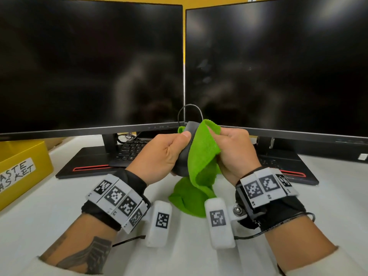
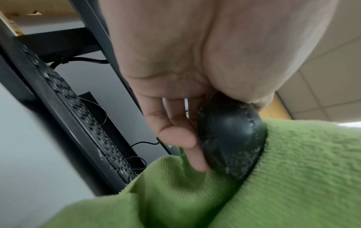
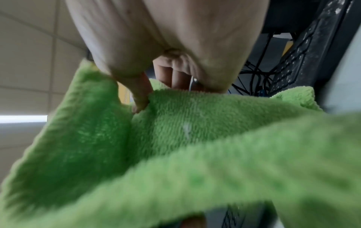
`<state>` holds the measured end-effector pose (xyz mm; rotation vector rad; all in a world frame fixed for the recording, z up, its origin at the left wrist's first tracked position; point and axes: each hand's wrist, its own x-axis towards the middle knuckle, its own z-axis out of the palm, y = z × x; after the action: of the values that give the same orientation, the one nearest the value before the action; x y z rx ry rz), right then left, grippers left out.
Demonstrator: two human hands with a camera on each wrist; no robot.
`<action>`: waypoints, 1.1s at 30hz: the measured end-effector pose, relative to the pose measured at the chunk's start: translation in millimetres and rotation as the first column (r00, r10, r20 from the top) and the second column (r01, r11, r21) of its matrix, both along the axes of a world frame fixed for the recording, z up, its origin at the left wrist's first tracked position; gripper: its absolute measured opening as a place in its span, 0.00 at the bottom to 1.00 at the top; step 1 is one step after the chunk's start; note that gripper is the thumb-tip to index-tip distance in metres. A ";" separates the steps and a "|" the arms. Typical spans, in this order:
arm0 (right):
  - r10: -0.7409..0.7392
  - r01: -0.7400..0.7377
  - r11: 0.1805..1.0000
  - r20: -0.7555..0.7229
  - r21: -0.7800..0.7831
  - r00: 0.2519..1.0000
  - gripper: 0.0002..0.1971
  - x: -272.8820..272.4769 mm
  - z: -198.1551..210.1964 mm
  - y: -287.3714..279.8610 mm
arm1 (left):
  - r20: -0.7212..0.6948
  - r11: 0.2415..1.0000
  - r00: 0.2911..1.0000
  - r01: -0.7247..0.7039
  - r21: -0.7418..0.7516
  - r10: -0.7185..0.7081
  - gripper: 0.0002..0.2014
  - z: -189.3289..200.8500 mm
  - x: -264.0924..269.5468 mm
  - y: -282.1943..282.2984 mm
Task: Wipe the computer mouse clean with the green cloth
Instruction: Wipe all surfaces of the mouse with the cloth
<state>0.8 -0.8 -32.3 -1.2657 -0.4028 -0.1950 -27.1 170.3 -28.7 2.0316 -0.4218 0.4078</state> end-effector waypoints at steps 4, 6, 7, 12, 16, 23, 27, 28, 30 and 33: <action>0.109 -0.109 0.994 0.026 0.008 0.994 0.15 -1.6 2.6 -4.5 | -0.041 0.995 0.999 -0.010 -0.097 0.007 0.30 4.0 -1.5 -1.6; 0.178 -0.176 0.984 0.065 -0.030 0.982 0.18 -1.8 1.5 -4.3 | -0.071 0.985 0.997 -0.032 -0.169 0.020 0.30 5.4 -1.5 -0.2; 0.195 -0.191 0.980 0.080 -0.052 0.978 0.20 -2.2 0.2 -3.1 | -0.083 0.982 0.996 -0.036 -0.185 0.021 0.30 6.0 -2.0 0.1; 0.138 -0.133 0.988 0.056 -0.081 0.989 0.23 -3.5 -2.3 -0.1 | -0.110 0.993 0.994 0.014 -0.115 -0.027 0.27 5.4 -6.5 -4.8; 0.085 -0.085 0.996 0.016 0.006 0.996 0.12 -3.0 -0.6 -1.4 | -0.085 0.997 0.996 0.026 -0.076 -0.033 0.25 7.1 -11.1 -7.8; 0.017 -0.016 1.000 0.044 -0.014 0.999 0.10 1.6 -0.2 -1.7 | -0.134 0.991 0.991 -0.009 -0.136 -0.009 0.28 10.1 -11.7 -6.4; 0.140 -0.141 0.989 0.034 0.044 0.990 0.12 -0.5 -0.9 2.0 | -0.181 0.968 0.983 -0.049 -0.246 0.004 0.27 11.4 -10.1 -3.9; 0.179 -0.181 0.982 0.044 0.051 0.983 0.15 -0.9 -2.0 3.6 | -0.197 0.955 0.980 -0.060 -0.290 0.001 0.27 12.2 -10.0 -4.2; 0.233 -0.236 0.971 0.084 0.031 0.969 0.25 -1.0 -4.9 6.0 | -0.227 0.933 0.974 -0.080 -0.351 -0.002 0.26 13.9 -10.7 -6.1; 0.212 -0.206 0.977 0.141 -0.059 0.967 0.33 0.3 -7.9 7.8 | -0.252 0.919 0.968 -0.085 -0.386 -0.016 0.25 15.4 -12.8 -9.8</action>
<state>1.1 7.0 -40.2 -1.2460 -0.6671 -0.1004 -39.9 160.5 -13.3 1.6679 -0.1317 0.2285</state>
